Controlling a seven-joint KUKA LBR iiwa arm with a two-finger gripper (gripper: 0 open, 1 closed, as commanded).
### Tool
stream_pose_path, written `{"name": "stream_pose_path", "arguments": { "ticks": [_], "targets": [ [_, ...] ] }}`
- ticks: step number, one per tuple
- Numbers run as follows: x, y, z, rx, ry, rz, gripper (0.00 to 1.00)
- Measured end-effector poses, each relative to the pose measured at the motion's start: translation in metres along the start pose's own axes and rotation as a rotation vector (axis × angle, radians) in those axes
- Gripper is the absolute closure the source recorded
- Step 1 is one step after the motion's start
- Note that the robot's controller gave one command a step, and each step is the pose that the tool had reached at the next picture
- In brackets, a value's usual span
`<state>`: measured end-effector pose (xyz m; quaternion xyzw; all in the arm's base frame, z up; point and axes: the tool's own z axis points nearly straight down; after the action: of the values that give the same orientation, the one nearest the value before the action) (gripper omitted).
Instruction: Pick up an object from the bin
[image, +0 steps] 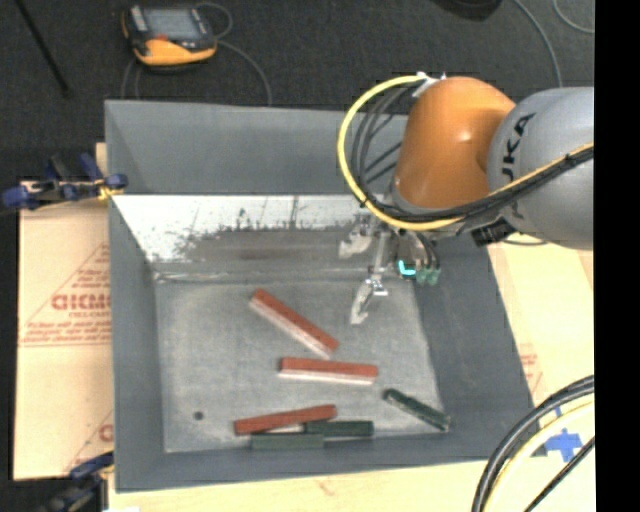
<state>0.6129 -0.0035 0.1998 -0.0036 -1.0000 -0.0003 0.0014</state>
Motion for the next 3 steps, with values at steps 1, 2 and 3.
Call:
{"name": "stream_pose_path", "arguments": {
  "ticks": [1,2,3],
  "targets": [
    [-0.002,0.0,-0.004,0.0,-0.007,0.0,0.0],
    [0.0,0.009,0.039,0.0,-0.015,0.006,0.0],
    [0.02,0.037,0.118,-0.001,0.004,0.09,1.0]
  ]
}}
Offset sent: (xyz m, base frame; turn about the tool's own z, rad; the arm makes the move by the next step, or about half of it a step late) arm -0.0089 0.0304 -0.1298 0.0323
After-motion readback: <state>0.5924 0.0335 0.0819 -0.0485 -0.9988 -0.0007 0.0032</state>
